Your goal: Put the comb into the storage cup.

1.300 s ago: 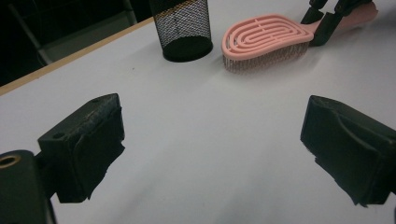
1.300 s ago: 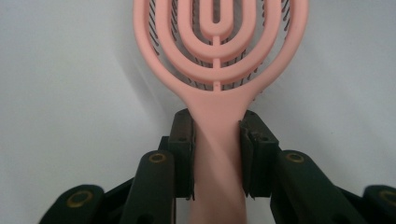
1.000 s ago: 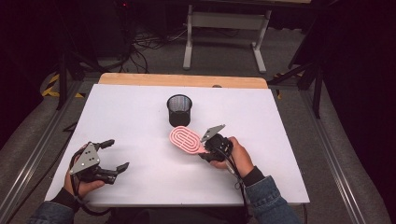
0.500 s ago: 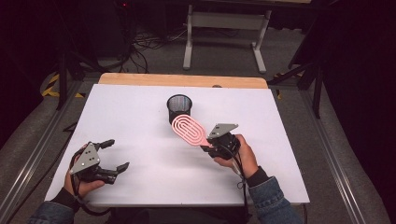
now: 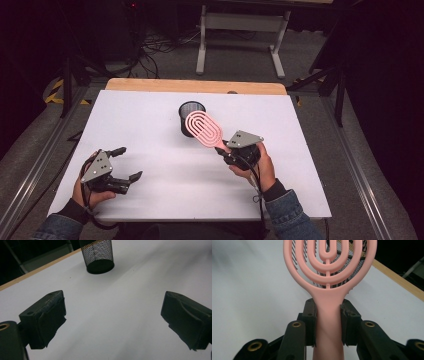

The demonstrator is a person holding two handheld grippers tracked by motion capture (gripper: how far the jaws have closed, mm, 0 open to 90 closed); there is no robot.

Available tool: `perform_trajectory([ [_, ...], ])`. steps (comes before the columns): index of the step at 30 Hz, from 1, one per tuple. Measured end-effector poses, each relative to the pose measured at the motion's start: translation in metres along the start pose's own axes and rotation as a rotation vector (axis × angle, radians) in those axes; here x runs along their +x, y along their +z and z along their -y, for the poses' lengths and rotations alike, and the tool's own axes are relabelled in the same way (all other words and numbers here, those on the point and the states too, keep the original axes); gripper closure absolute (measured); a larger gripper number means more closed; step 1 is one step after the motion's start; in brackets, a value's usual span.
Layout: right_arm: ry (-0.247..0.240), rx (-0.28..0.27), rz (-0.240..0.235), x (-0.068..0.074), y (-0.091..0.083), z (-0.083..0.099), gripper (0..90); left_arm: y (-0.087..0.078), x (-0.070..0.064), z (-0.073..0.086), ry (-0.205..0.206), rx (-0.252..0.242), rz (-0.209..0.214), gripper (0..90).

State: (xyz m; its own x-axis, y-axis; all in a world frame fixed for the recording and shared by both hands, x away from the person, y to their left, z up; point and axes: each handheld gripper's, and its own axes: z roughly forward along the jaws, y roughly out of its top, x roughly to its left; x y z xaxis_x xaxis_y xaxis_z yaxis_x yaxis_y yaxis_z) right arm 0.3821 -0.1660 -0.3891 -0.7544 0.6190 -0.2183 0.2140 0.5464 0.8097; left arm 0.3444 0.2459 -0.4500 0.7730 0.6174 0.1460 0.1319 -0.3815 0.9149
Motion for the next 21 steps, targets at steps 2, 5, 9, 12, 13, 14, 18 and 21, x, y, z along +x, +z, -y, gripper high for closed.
perform_trajectory([
  [2, 0.002, -0.017, 0.013, 0.001, 0.0, -0.001, 70.2, 0.004, 0.001, -0.001, -0.016, 0.014, -0.007, 6.5],
  [5, 0.0, -0.048, 0.02, 0.004, 0.001, -0.002, 70.2, 0.01, 0.003, -0.004, -0.016, 0.032, -0.006, 6.2],
  [9, -0.012, -0.075, 0.026, 0.006, 0.001, -0.002, 70.2, 0.017, 0.002, -0.01, -0.007, 0.016, 0.014, 5.5],
  [12, -0.013, -0.095, 0.03, 0.006, 0.0, -0.001, 70.1, 0.022, 0.0, -0.016, -0.004, 0.009, 0.035, 7.1],
  [13, -0.013, -0.095, 0.03, 0.006, 0.0, -0.001, 70.1, 0.024, -0.001, -0.018, 0.0, 0.015, 0.044, 7.1],
  [14, -0.014, -0.098, 0.03, 0.007, 0.0, -0.001, 70.1, 0.026, -0.003, -0.021, 0.005, 0.016, 0.051, 7.9],
  [18, -0.018, -0.119, 0.025, 0.007, -0.001, -0.001, 70.2, 0.033, -0.009, -0.032, 0.0, -0.003, 0.088, 8.1],
  [21, -0.023, -0.135, 0.03, 0.009, -0.002, -0.002, 70.2, 0.04, -0.013, -0.042, -0.007, -0.024, 0.117, 8.1],
])
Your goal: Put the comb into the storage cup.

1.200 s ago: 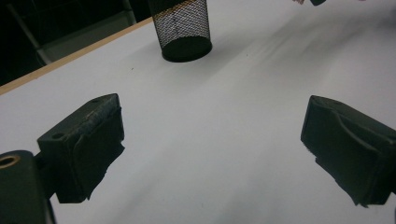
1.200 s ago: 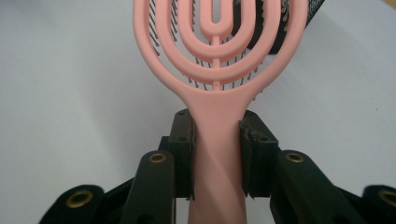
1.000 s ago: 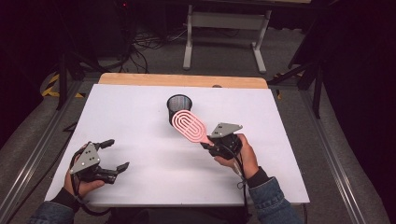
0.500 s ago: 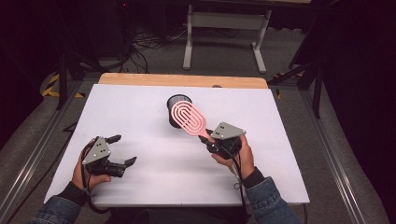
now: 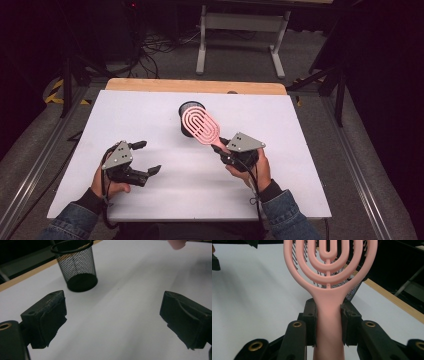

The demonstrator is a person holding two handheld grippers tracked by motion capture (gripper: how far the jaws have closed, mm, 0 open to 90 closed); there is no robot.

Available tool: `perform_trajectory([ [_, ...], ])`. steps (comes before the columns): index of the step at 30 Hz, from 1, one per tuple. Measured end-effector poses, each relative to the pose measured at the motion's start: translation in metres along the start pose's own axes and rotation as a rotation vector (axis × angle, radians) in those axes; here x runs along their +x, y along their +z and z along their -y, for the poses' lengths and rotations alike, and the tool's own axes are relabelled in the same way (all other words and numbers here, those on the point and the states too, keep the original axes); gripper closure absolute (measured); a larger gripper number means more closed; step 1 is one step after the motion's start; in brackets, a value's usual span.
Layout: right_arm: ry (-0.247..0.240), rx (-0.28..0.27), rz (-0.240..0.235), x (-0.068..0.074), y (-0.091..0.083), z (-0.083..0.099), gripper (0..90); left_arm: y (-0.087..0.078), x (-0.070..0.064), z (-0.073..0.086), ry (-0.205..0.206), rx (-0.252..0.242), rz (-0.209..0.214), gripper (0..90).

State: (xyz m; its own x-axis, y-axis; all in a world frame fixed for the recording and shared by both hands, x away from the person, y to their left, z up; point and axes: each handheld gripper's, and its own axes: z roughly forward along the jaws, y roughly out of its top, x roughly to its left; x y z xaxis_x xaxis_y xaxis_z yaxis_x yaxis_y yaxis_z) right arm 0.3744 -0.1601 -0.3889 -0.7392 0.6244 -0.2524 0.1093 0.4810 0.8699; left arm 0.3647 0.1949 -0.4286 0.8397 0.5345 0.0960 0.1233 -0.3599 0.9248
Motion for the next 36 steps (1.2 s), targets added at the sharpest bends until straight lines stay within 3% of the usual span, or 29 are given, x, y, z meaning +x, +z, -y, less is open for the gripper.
perform_trajectory([
  [11, -0.003, -0.037, -0.003, 0.01, 0.004, -0.001, 70.2, 0.023, -0.014, -0.028, -0.01, -0.074, 0.063, 9.6],
  [17, -0.016, -0.055, -0.014, 0.018, 0.008, -0.002, 70.2, 0.033, -0.019, -0.042, -0.044, -0.135, 0.111, 11.1],
  [22, -0.032, -0.085, -0.028, 0.024, 0.012, 0.0, 70.1, 0.044, -0.023, -0.049, -0.04, -0.141, 0.134, 11.9],
  [27, -0.039, -0.097, -0.024, 0.027, 0.013, 0.0, 70.2, 0.055, -0.024, -0.051, -0.084, -0.153, 0.156, 12.9],
  [36, -0.06, -0.094, -0.035, 0.035, 0.019, 0.002, 70.1, 0.063, -0.024, -0.057, -0.134, -0.184, 0.153, 17.0],
])
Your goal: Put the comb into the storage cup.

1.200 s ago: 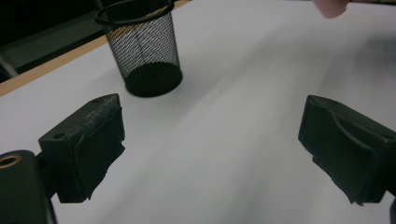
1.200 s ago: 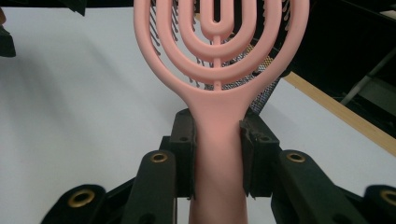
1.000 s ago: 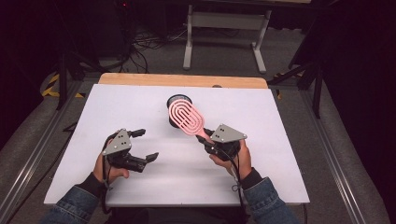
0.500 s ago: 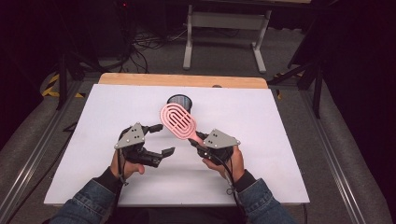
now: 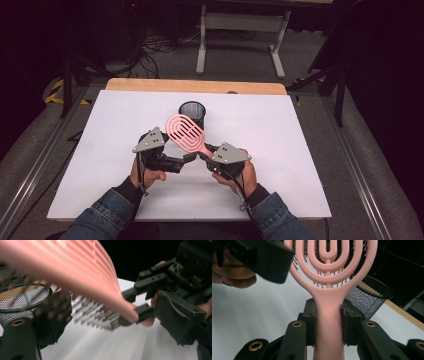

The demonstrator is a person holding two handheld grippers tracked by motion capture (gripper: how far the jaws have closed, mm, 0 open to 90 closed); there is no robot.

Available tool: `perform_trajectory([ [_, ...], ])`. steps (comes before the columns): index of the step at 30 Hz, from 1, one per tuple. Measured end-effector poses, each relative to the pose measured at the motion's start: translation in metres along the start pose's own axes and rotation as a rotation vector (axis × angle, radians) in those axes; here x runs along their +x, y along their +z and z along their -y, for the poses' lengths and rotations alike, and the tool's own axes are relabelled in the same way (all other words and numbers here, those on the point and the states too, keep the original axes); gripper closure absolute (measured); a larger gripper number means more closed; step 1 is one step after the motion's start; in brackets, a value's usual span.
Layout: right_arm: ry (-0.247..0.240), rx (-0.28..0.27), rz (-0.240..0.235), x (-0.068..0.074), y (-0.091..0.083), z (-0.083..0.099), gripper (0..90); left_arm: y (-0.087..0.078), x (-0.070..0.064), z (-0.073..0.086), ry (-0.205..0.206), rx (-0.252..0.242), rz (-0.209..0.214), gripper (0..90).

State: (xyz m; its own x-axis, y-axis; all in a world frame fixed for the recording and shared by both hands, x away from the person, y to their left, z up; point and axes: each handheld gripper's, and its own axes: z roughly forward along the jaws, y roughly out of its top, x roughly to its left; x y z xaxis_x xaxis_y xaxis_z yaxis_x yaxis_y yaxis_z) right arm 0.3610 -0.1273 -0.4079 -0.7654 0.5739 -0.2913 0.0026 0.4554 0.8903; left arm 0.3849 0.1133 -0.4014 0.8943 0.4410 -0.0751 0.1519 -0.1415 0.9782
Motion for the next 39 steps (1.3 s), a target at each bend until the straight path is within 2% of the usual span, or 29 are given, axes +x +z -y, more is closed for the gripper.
perform_trajectory([
  [3, -0.007, 0.008, -0.006, 0.003, 0.003, 0.001, 70.2, 0.004, -0.002, -0.001, -0.037, -0.044, 0.006, 18.1],
  [6, -0.007, 0.004, 0.001, 0.002, 0.002, 0.002, 70.2, 0.006, -0.004, -0.003, -0.034, -0.066, -0.001, 19.5],
  [9, -0.007, -0.001, 0.012, 0.001, 0.002, 0.002, 70.2, 0.006, -0.004, -0.006, -0.048, -0.088, -0.015, 25.5],
  [10, -0.012, -0.005, 0.025, 0.002, 0.002, 0.001, 70.3, 0.006, -0.004, -0.007, -0.051, -0.102, -0.023, 33.5],
  [12, -0.009, -0.008, 0.03, 0.001, 0.001, 0.001, 70.3, 0.005, -0.003, -0.01, -0.079, -0.141, -0.023, 44.0],
  [13, -0.009, -0.008, 0.03, 0.001, 0.001, 0.001, 70.3, 0.005, -0.003, -0.01, -0.079, -0.141, -0.023, 50.2],
  [18, -0.018, -0.009, 0.051, 0.001, 0.001, 0.002, 70.6, 0.006, -0.002, -0.014, -0.077, -0.175, 0.003, 57.7],
  [19, -0.017, -0.011, 0.052, 0.001, 0.001, 0.002, 70.7, 0.005, -0.002, -0.014, -0.08, -0.178, 0.019, 58.8],
  [22, -0.014, -0.014, 0.048, 0.001, 0.001, 0.002, 70.8, 0.004, -0.002, -0.014, -0.088, -0.186, 0.033, 59.9],
  [25, -0.015, -0.015, 0.048, 0.002, 0.0, 0.001, 70.7, 0.003, -0.004, -0.016, -0.069, -0.183, 0.035, 60.9],
  [27, -0.013, -0.02, 0.045, 0.002, 0.001, 0.001, 69.6, 0.002, -0.005, -0.018, -0.054, -0.182, 0.029, 62.2],
  [28, -0.009, -0.021, 0.041, 0.002, 0.0, 0.001, 66.8, -0.001, -0.005, -0.019, -0.043, -0.186, 0.009, 62.2],
  [29, -0.006, -0.025, 0.036, 0.001, 0.0, 0.001, 63.9, -0.001, -0.005, -0.019, -0.043, -0.186, 0.009, 62.2],
  [31, 0.0, -0.025, 0.029, 0.001, 0.0, 0.001, 64.3, -0.006, 0.0, -0.02, -0.053, -0.192, 0.004, 62.2],
  [35, 0.003, -0.029, 0.024, 0.001, -0.001, 0.001, 61.0, -0.008, 0.002, -0.02, -0.046, -0.185, -0.003, 62.3],
  [37, 0.01, -0.038, 0.016, 0.0, -0.002, 0.001, 54.3, -0.009, 0.002, -0.02, -0.042, -0.181, -0.008, 62.3],
  [39, 0.016, -0.049, 0.013, -0.001, -0.004, 0.001, 52.4, -0.01, 0.003, -0.02, -0.032, -0.18, -0.006, 62.3],
])
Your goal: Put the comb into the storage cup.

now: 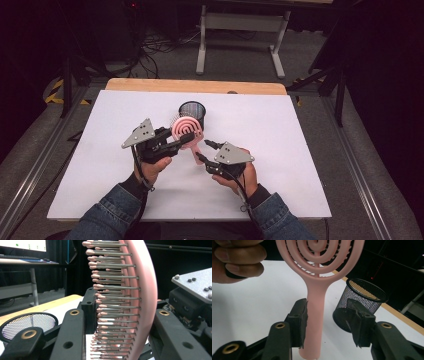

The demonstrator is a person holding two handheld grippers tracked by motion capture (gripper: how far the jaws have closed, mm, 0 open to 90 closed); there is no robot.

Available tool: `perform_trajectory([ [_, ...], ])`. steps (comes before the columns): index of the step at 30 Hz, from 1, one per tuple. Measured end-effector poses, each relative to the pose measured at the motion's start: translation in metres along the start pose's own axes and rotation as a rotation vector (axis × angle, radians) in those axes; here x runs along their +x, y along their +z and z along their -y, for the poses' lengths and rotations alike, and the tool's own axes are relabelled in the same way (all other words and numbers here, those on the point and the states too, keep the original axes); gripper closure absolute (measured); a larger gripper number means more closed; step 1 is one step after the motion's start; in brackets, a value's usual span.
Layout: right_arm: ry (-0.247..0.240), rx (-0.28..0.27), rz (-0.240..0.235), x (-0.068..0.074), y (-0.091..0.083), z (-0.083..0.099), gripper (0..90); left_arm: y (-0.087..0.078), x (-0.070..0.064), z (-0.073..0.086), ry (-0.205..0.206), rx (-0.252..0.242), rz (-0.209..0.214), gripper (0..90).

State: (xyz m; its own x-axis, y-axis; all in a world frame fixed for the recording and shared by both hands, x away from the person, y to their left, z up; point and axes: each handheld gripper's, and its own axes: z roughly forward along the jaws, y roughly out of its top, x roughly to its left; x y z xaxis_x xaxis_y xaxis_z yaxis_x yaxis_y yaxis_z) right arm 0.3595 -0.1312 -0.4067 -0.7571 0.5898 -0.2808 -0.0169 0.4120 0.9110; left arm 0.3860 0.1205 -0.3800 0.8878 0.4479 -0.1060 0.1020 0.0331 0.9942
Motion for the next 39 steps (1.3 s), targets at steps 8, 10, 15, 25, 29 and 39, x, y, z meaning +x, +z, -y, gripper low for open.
perform_trajectory([
  [8, 0.033, -0.037, 0.03, -0.008, -0.007, 0.003, 35.9, -0.004, 0.003, -0.001, 0.009, 0.016, -0.031, 62.4],
  [10, 0.041, -0.036, 0.051, -0.012, -0.008, 0.005, 34.1, -0.005, 0.004, -0.002, 0.014, 0.012, -0.036, 62.4],
  [15, 0.062, -0.039, 0.07, -0.019, -0.013, 0.009, 28.6, -0.008, 0.006, -0.003, 0.016, 0.013, -0.049, 62.4],
  [25, 0.086, -0.053, 0.129, -0.031, -0.026, 0.015, 16.7, -0.014, 0.009, -0.006, 0.031, 0.007, -0.075, 62.5],
  [29, 0.093, -0.053, 0.147, -0.032, -0.029, 0.017, 14.0, -0.016, 0.01, -0.007, 0.039, 0.008, -0.082, 62.5],
  [39, 0.091, -0.043, 0.167, -0.038, -0.041, 0.026, 5.2, -0.02, 0.012, -0.009, 0.048, 0.011, -0.095, 62.5],
])
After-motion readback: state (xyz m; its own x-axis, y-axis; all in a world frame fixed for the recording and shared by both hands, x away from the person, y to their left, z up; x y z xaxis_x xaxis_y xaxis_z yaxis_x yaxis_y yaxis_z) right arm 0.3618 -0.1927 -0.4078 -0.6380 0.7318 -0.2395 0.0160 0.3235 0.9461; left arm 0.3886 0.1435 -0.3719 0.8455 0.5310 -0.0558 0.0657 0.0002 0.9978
